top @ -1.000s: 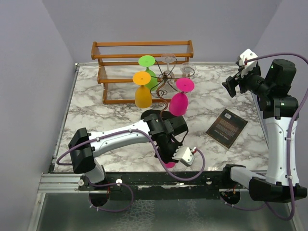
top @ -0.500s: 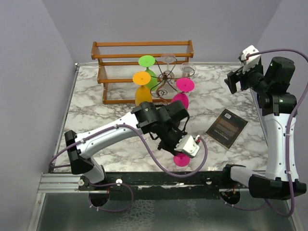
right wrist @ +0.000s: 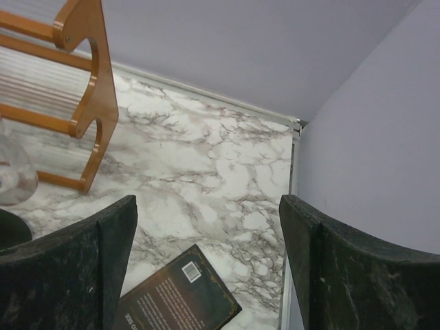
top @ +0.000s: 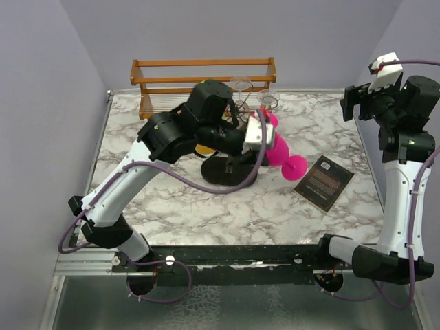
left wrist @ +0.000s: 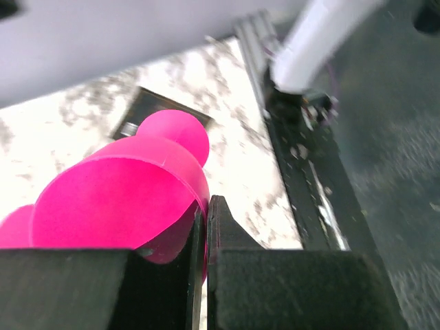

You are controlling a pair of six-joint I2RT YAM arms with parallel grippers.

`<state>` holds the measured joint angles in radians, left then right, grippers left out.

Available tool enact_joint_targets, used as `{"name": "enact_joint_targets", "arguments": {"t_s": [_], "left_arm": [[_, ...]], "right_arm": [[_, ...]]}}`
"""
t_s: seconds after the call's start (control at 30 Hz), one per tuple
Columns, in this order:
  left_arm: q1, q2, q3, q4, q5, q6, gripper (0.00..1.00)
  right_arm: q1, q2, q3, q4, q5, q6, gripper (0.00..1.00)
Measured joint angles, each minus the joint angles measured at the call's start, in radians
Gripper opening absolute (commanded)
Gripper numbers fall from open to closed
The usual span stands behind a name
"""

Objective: Place the wine glass upside down on the wine glass rack

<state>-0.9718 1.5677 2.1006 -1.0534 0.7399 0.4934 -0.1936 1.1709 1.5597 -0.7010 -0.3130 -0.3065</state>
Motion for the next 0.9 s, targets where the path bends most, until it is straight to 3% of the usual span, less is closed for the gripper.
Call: {"name": "enact_joint_targets", "arguments": {"t_s": [0.27,0.43,0.63,0.9], "left_arm": [[0.204,-0.011,0.095,0.307,-0.031,-0.322,0.0],[0.298,-0.018,0.155,0.445,-0.109,-0.474,0.0],[0.358,-0.02,0.177,0.534,-0.176,-0.554,0.0],[0.362,0.011,0.187,0.578,-0.193,-0.555,0.0]], "right_arm": [[-0.009,0.041,0.159,0.007,-0.019,0.105,0.76],[-0.009,0.073,0.236,0.014,-0.153,0.175,0.73],[0.027,0.121,0.256,0.051,-0.332,0.259,0.69],[0.233,0.183,0.291,0.143,-0.436,0.344,0.67]]}}
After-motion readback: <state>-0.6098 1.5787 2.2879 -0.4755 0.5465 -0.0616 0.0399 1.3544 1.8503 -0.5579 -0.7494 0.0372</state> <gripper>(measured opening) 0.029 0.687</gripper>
